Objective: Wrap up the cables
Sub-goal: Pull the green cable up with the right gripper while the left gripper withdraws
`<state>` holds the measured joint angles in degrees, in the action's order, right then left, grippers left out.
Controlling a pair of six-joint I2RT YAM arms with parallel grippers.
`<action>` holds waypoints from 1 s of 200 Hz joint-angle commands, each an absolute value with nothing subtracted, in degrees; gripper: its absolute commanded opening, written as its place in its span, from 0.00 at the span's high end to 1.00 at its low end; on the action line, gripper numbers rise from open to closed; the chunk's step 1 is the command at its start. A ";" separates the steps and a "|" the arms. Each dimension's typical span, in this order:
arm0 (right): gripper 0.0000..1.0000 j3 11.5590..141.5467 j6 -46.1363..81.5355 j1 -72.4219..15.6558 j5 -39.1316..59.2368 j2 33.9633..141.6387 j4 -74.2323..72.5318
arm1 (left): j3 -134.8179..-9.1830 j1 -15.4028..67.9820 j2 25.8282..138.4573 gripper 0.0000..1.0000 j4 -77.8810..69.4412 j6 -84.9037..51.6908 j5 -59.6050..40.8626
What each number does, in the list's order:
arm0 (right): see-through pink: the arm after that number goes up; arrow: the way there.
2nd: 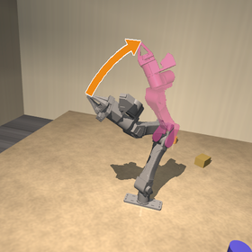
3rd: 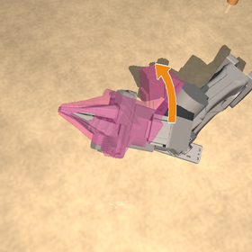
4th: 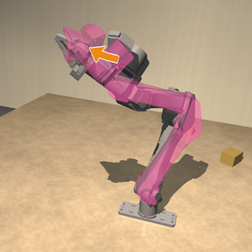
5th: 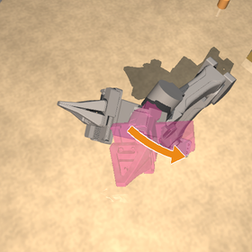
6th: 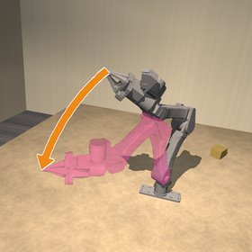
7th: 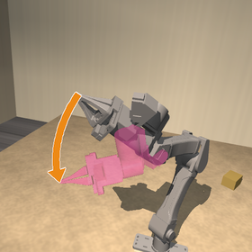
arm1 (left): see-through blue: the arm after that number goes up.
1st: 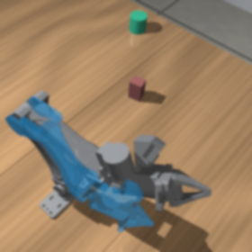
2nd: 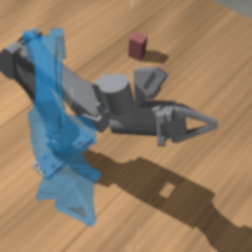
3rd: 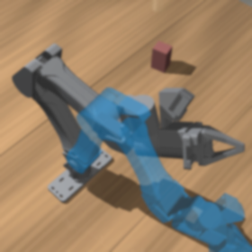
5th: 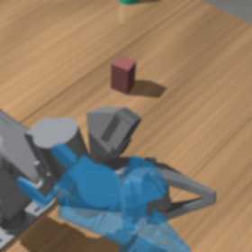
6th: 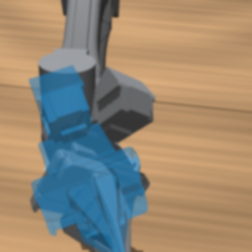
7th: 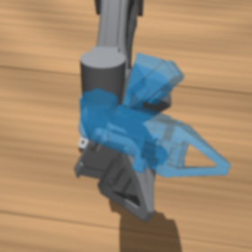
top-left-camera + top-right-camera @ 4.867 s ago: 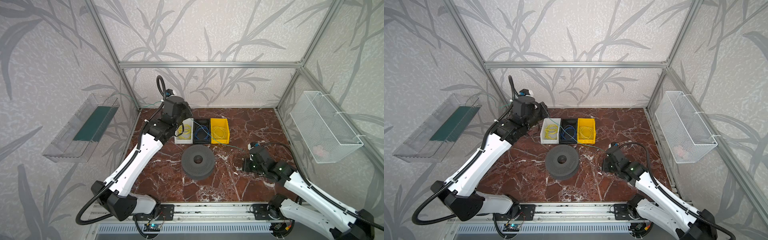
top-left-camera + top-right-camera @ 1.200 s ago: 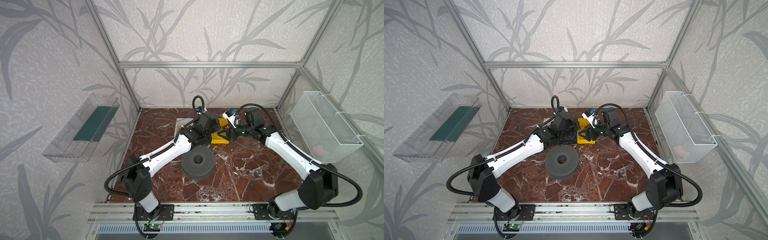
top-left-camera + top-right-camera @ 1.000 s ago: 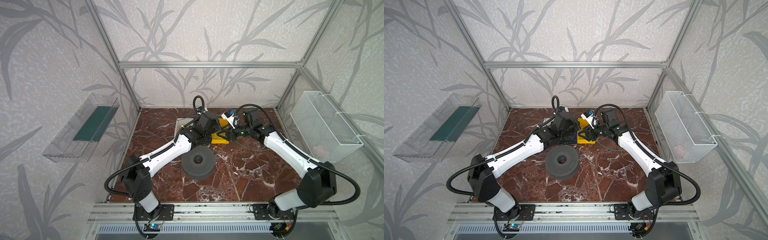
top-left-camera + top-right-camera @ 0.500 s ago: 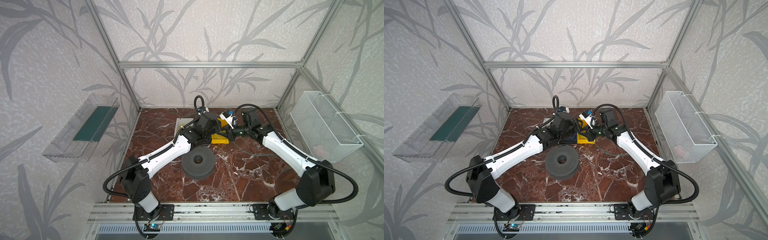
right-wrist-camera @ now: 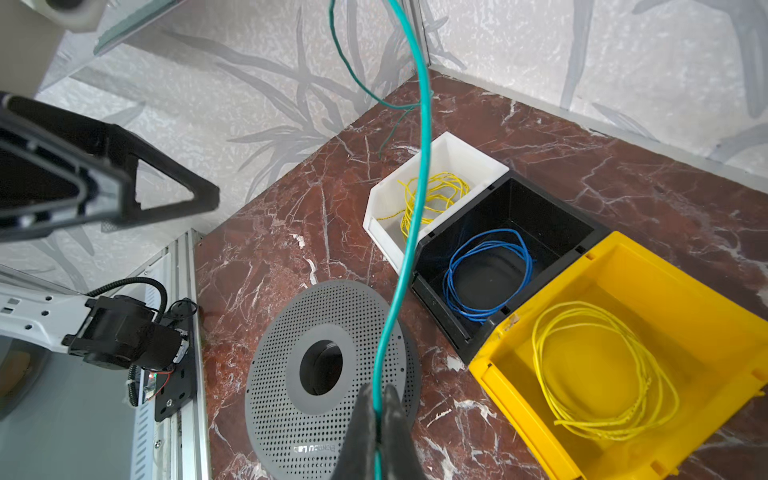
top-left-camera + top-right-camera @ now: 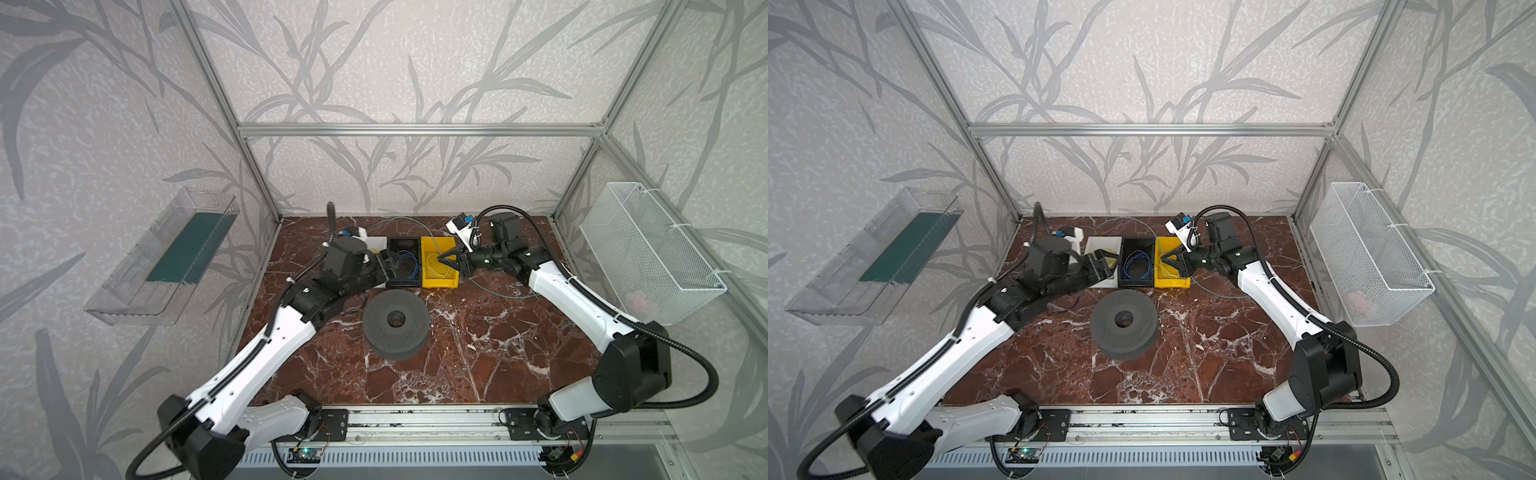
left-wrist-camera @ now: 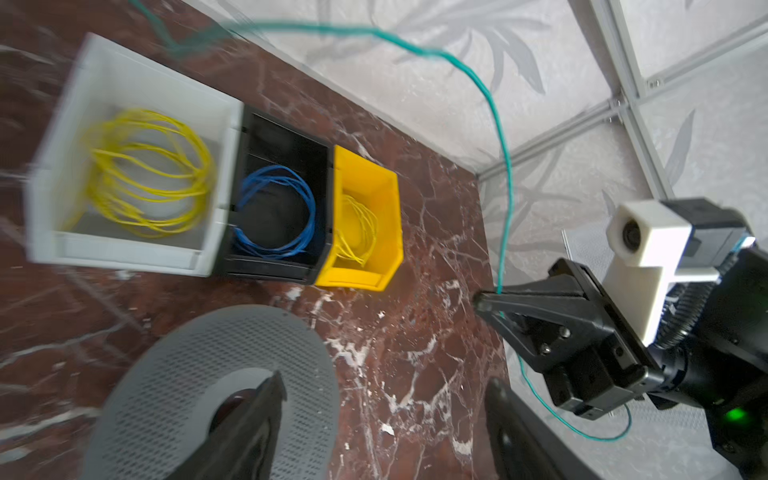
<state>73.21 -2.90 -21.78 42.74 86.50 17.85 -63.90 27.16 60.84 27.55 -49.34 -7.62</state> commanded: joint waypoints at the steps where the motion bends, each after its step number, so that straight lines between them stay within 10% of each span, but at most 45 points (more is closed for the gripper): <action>1: 1.00 74.91 -0.38 -21.36 47.35 83.15 18.01 | -59.20 18.14 55.59 0.25 30.70 -51.00 -15.22; 81: 1.00 75.82 4.78 -21.26 55.28 77.33 21.72 | -44.78 -5.29 58.81 0.17 0.10 -60.85 -35.14; 200: 1.00 75.56 7.46 -23.62 56.26 72.01 27.39 | -37.60 -8.16 64.11 0.21 -31.47 -73.04 -35.98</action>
<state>74.43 6.79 -23.05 54.61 73.60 25.96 -38.72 -7.75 64.12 -24.25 -69.73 -34.92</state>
